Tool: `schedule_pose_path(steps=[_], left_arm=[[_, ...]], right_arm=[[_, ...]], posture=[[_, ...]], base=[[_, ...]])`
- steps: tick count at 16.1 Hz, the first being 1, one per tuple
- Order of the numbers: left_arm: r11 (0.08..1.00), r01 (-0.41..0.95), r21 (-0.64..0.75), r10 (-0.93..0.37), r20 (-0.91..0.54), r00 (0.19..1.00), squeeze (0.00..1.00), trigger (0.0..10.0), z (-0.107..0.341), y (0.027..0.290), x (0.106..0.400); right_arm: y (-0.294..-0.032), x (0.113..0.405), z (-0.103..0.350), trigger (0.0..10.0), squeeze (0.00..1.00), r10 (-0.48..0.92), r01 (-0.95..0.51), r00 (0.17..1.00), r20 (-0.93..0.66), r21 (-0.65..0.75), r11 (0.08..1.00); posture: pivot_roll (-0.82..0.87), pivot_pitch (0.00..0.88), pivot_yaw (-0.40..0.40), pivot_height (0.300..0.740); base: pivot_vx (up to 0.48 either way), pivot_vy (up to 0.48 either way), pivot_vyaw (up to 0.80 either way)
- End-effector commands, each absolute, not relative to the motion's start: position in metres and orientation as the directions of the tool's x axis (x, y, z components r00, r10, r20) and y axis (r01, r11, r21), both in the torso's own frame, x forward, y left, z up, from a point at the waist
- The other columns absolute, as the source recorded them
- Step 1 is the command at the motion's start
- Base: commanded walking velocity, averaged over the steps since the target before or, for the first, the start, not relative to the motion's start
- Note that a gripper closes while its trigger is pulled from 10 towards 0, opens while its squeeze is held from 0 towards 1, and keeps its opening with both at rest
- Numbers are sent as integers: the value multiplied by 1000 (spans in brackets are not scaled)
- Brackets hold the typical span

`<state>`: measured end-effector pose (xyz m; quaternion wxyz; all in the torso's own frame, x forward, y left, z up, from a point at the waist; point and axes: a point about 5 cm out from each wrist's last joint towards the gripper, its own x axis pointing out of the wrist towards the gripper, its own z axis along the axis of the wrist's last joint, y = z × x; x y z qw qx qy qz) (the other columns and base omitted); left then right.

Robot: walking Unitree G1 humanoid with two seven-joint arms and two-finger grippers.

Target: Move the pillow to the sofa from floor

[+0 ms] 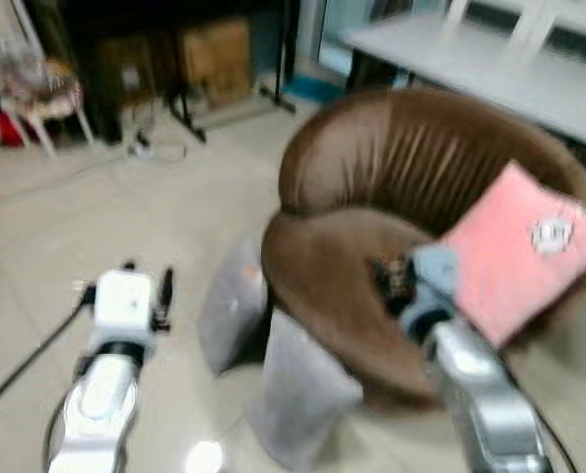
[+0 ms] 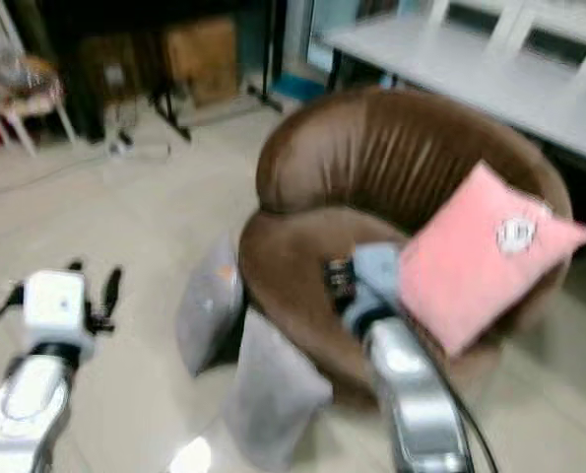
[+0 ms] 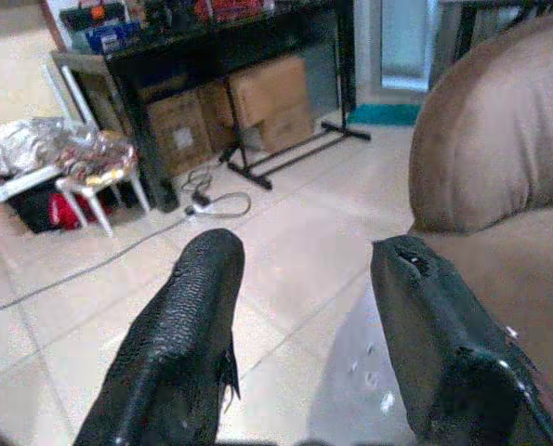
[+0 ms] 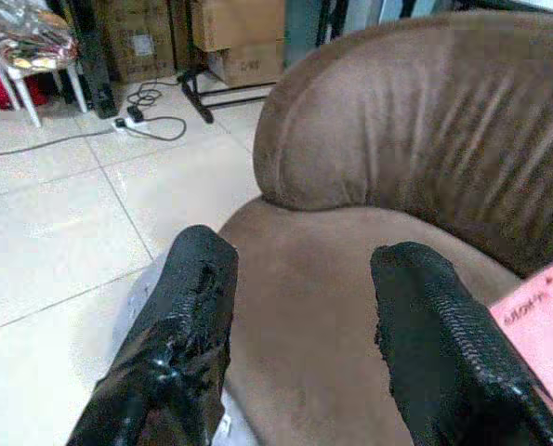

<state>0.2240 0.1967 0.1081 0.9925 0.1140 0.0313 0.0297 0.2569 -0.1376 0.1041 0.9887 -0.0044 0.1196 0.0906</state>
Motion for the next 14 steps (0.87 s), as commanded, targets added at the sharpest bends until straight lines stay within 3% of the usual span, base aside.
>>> schedule_pose_path(steps=[1, 8, 12, 14], left_arm=[[978, -17, 210, 27, -46, 999, 0, 10000, 110, 187, 226], [977, -15, 211, 25, -48, 999, 0, 10000, 110, 187, 225], [974, -13, 225, 24, -49, 999, 0, 10000, 110, 188, 227], [966, -20, 259, 31, -39, 999, 0, 10000, 110, 190, 228]], right_arm=[[-154, 254, 102, 10000, 0, 114, -124, 961, -251, -24, 992], [-154, 254, 102, 10000, 0, 111, -119, 963, -248, -19, 993], [-164, 255, 102, 10000, 0, 42, -56, 969, -243, -47, 997], [-171, 254, 100, 10000, 0, 10, -24, 969, -247, -53, 998]], posture=[[-40, 0, -55, 740], [-37, 0, -56, 740], [-40, 0, -51, 740], [-41, 0, -47, 740]], base=[[326, 0, 0], [325, 0, 0], [314, 0, 0], [0, 0, 0]])
